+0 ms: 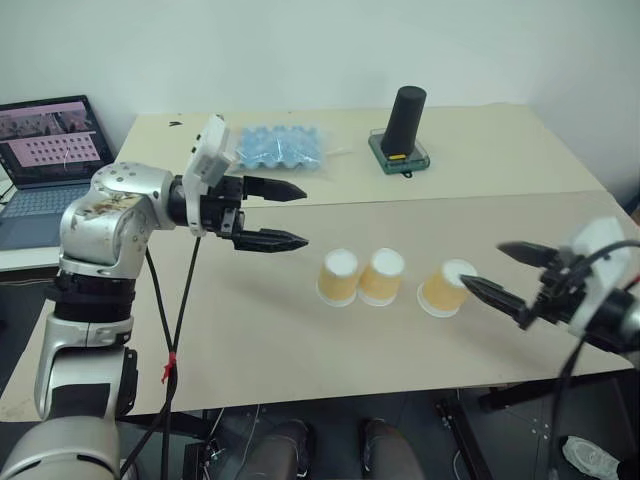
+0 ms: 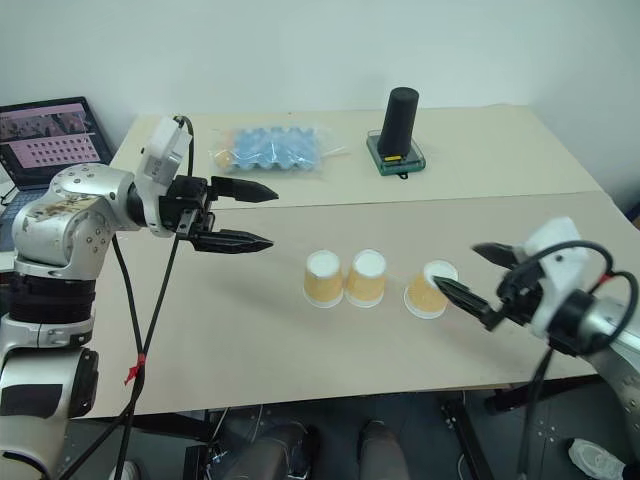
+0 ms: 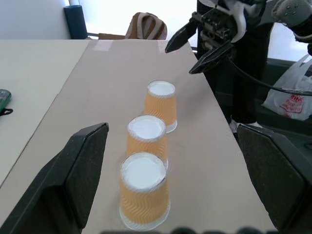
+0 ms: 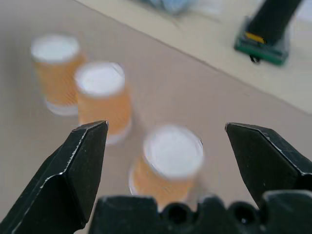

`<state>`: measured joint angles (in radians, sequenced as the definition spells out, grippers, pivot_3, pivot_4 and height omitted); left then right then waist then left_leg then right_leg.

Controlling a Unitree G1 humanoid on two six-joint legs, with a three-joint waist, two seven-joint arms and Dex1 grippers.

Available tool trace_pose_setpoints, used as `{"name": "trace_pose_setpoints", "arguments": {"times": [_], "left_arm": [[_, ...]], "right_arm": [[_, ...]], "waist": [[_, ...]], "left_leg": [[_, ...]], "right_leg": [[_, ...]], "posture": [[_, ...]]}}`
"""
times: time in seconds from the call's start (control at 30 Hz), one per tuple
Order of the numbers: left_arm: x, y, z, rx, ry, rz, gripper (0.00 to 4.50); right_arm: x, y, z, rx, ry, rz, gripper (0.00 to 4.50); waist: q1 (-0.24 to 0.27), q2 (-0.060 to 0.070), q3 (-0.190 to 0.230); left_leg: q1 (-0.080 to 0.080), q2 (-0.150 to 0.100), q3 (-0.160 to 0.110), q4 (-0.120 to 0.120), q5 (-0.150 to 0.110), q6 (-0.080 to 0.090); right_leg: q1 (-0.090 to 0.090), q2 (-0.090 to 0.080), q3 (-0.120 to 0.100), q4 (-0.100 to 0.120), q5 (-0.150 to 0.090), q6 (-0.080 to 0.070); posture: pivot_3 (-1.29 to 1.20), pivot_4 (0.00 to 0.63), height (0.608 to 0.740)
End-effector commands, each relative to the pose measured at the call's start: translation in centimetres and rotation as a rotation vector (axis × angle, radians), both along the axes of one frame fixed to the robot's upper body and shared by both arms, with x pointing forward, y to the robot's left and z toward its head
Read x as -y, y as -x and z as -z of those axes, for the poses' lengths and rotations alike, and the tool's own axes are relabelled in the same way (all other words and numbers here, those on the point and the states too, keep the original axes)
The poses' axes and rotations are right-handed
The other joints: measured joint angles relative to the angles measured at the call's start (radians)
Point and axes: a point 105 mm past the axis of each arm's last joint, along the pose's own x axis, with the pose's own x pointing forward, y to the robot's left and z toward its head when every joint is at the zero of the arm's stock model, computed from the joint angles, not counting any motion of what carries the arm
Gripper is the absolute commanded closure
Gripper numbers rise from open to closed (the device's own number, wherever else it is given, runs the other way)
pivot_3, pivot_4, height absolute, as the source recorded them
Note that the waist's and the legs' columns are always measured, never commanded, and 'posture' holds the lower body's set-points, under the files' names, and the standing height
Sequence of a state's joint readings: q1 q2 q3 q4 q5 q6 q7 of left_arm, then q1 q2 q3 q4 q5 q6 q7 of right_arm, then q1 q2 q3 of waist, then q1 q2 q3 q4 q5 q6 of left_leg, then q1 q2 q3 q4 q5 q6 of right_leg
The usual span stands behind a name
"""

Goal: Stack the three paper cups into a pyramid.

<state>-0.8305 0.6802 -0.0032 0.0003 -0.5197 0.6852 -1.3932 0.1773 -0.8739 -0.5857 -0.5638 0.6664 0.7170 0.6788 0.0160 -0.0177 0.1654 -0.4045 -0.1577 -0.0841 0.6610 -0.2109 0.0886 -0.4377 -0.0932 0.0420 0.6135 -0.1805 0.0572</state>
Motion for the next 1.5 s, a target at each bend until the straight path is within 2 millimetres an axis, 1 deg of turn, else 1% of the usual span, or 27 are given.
{"name": "trace_pose_setpoints", "arguments": {"times": [0.03, 0.1, 0.17, 0.2, 0.3, 0.33, 0.43, 0.57, 0.6, 0.63, 0.77, 0.8, 0.93, 1.07, 1.17, 1.27, 1.33, 1.4, 1.5], "left_arm": [[0.2, 1.0, -0.8, 0.025, 0.006, 0.015, 0.04], [0.2, 1.1, -0.7, 0.023, 0.001, 0.012, 0.04], [0.1, 1.1, -0.8, 0.02, 0.0, 0.006, 0.04], [0.1, 1.1, -0.8, 0.02, -0.001, 0.004, 0.04], [0.1, 1.0, -0.9, 0.015, -0.001, 0.002, 0.04], [0.1, 1.0, -1.0, 0.014, 0.0, 0.001, 0.04], [-0.1, 0.7, -0.6, 0.029, -0.019, -0.022, 0.04], [-0.4, 0.5, 0.4, 0.034, -0.059, -0.041, 0.04], [-0.6, 0.5, 0.7, 0.036, -0.073, -0.049, 0.04], [-0.8, 0.4, 1.0, 0.035, -0.083, -0.055, 0.04], [-1.3, 0.0, 1.6, 0.039, -0.104, -0.076, 0.04], [-1.3, 0.0, 1.7, 0.036, -0.106, -0.077, 0.04], [-1.3, 0.0, 2.1, 0.026, -0.104, -0.083, 0.04], [-1.3, 0.0, 2.2, 0.025, -0.102, -0.082, 0.04], [-1.3, 0.1, 2.2, 0.024, -0.1, -0.087, 0.04], [-1.3, 0.2, 2.2, 0.024, -0.099, -0.087, 0.04], [-1.3, 0.3, 2.2, 0.025, -0.099, -0.089, 0.04], [-1.4, 0.2, 2.2, 0.027, -0.097, -0.098, 0.04], [-1.4, 0.3, 2.1, 0.028, -0.094, -0.1, 0.04]], "right_arm": [[1.6, 1.0, 0.7, 0.015, 0.029, 0.075, 0.0], [1.9, 1.6, 2.0, -0.017, 0.009, 0.106, 0.0], [1.2, 1.6, 3.3, -0.028, -0.041, 0.127, 0.0], [0.8, 1.5, 3.7, -0.028, -0.055, 0.129, 0.0], [-0.3, -0.3, 4.8, -0.013, -0.071, 0.15, 0.0], [-0.3, -1.1, 4.9, 0.004, -0.069, 0.177, 0.0], [-0.1, -3.2, 4.1, 0.075, -0.095, 0.24, 0.0], [-0.1, -4.9, 3.1, 0.129, -0.129, 0.271, 0.0], [-0.3, -5.1, 3.0, 0.131, -0.135, 0.261, 0.0], [-0.6, -5.3, 3.0, 0.129, -0.138, 0.248, 0.0], [-1.6, -5.4, 3.1, 0.11, -0.144, 0.198, 0.0], [-1.9, -5.3, 3.2, 0.102, -0.146, 0.178, 0.0], [-3.3, -4.2, 4.0, 0.043, -0.146, 0.09, 0.0], [-3.8, -4.1, 4.6, 0.023, -0.149, 0.069, 0.0], [-4.0, -5.0, 5.0, 0.033, -0.17, 0.083, 0.0], [-3.7, -6.0, 5.3, 0.044, -0.181, 0.114, 0.0], [-3.6, -6.4, 5.2, 0.06, -0.185, 0.124, 0.0], [-3.2, -7.3, 5.0, 0.074, -0.21, 0.156, 0.0], [-3.4, -8.4, 5.0, 0.085, -0.22, 0.165, 0.0]], "waist": [[-0.005, 0.0, 0.0], [-0.005, 0.0, 0.0], [-0.006, 0.0, 0.0], [-0.008, 0.0, 0.0], [-0.013, 0.0, 0.0], [-0.014, 0.001, 0.0], [-0.013, 0.001, 0.0], [-0.008, 0.001, 0.0], [-0.006, 0.001, 0.0], [-0.006, 0.001, 0.0], [-0.003, 0.001, 0.0], [-0.004, 0.001, 0.0], [-0.005, 0.001, 0.0], [-0.005, 0.001, 0.0], [-0.007, 0.001, 0.0], [-0.01, 0.001, 0.0], [-0.01, 0.001, 0.0], [-0.01, 0.001, 0.0], [-0.011, 0.001, 0.0]], "left_leg": [[0.0, 0.0, 0.0, 0.0, 0.0, 0.0], [0.001, 0.001, 0.0, 0.0, 0.0, 0.0], [0.001, 0.001, 0.0, 0.0, 0.0, 0.0], [0.001, 0.001, 0.001, 0.0, 0.0, 0.0], [0.003, 0.001, 0.001, 0.0, 0.0, -0.001], [0.004, 0.001, 0.002, 0.0, 0.0, -0.001], [0.005, 0.001, 0.002, 0.0, 0.0, -0.001], [0.004, 0.0, 0.002, -0.001, 0.0, -0.001], [0.004, 0.001, 0.002, -0.001, 0.001, -0.002], [0.004, 0.001, 0.002, -0.001, 0.003, -0.006], [0.002, 0.001, 0.002, -0.002, 0.003, -0.005], [0.002, 0.0, 0.002, -0.002, 0.001, -0.002], [0.004, 0.0, 0.002, -0.002, 0.0, -0.001], [0.004, 0.001, 0.002, -0.002, 0.0, -0.001], [0.004, 0.0, 0.002, -0.001, 0.0, 0.0], [0.004, 0.001, 0.002, -0.002, 0.0, -0.001], [0.004, 0.0, 0.002, -0.002, 0.0, -0.001], [0.004, 0.0, 0.002, -0.002, 0.0, -0.001], [0.004, 0.0, 0.002, -0.002, 0.0, -0.001]], "right_leg": [[0.0, 0.0, 0.001, 0.001, 0.0, 0.0], [0.001, 0.0, 0.0, 0.0, 0.0, 0.0], [0.001, 0.0, 0.0, 0.001, 0.0, 0.0], [0.001, 0.0, 0.001, 0.0, 0.0, 0.0], [0.001, 0.0, 0.001, 0.0, 0.0, 0.0], [0.001, 0.0, 0.001, 0.0, 0.0, 0.0], [0.001, 0.001, 0.001, 0.0, 0.0, 0.0], [-0.001, 0.001, 0.001, 0.0, 0.0, 0.0], [-0.001, 0.001, 0.001, 0.0, 0.0, -0.001], [-0.001, 0.001, 0.001, -0.001, 0.0, -0.001], [-0.002, 0.001, 0.001, -0.001, 0.0, -0.001], [-0.002, 0.001, 0.001, -0.001, 0.0, -0.001], [-0.001, 0.001, 0.001, -0.001, 0.0, -0.001], [-0.001, 0.001, 0.001, 0.0, 0.0, -0.001], [-0.001, 0.001, 0.001, -0.001, 0.0, -0.001], [-0.001, 0.001, 0.001, 0.0, 0.0, -0.001], [-0.002, 0.001, 0.001, 0.0, 0.0, -0.001], [-0.001, 0.001, 0.001, -0.001, 0.0, -0.001], [-0.001, 0.001, 0.001, 0.0, 0.0, -0.001]], "posture": [[0.0, 0.15, 0.74], [0.0, 0.15, 0.74], [0.0, 0.15, 0.74], [0.0, 0.15, 0.74], [0.0, 0.15, 0.74], [0.0, 0.15, 0.74], [0.0, 0.15, 0.74], [0.0, 0.15, 0.74], [0.0, 0.15, 0.74], [0.0, 0.15, 0.74], [0.0, 0.15, 0.74], [0.0, 0.15, 0.74], [0.0, 0.15, 0.74], [0.0, 0.15, 0.74], [0.0, 0.15, 0.74], [0.0, 0.15, 0.74], [0.0, 0.15, 0.74], [0.0, 0.15, 0.74], [0.0, 0.15, 0.74]]}}
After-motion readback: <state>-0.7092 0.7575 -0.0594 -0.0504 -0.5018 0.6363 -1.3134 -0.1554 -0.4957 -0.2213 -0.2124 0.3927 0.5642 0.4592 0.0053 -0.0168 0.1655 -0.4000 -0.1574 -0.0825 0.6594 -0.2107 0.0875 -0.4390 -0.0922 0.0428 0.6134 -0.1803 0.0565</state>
